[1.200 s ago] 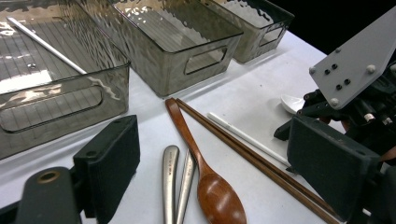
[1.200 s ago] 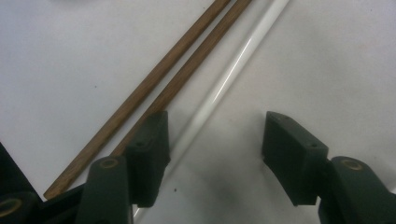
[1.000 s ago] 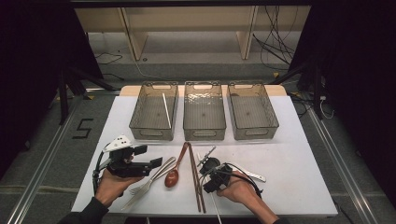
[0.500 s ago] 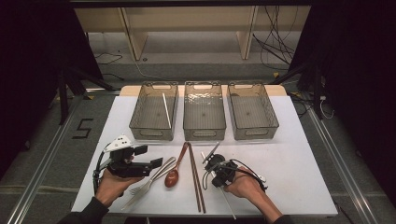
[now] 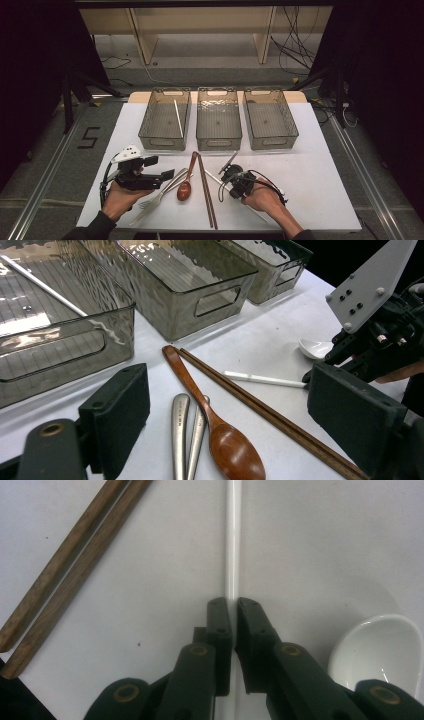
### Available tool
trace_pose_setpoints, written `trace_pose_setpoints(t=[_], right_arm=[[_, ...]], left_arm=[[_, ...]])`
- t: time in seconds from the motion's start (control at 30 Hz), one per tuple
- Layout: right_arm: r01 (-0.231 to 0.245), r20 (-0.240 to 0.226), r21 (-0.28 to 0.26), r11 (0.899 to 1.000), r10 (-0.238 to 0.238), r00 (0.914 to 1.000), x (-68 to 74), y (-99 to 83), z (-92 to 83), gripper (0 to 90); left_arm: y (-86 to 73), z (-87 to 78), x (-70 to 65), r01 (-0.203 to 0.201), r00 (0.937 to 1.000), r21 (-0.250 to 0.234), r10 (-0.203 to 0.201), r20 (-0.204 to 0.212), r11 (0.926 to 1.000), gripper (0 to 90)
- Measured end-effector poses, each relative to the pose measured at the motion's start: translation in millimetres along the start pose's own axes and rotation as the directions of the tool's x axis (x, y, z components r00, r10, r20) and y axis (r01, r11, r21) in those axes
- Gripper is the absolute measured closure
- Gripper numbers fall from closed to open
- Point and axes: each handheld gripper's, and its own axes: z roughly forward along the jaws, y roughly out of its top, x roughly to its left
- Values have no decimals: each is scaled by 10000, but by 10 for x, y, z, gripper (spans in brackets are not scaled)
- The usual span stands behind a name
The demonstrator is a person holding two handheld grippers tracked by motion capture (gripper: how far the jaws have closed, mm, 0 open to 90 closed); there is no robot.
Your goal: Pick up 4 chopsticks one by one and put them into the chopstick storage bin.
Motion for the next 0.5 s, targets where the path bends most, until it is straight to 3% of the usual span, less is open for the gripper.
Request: trace_pose_setpoints(t=[0.23, 0.5], right_arm=[[247, 150, -48, 9997, -246, 9996, -6, -12, -22, 855], [127, 146, -660, 9977, -118, 9998, -60, -31, -164, 856]], left_arm=[[-3, 5, 11, 29, 10000, 41, -29, -14, 10000, 168], [-10, 13, 25, 207, 9998, 43, -207, 31, 9998, 168]])
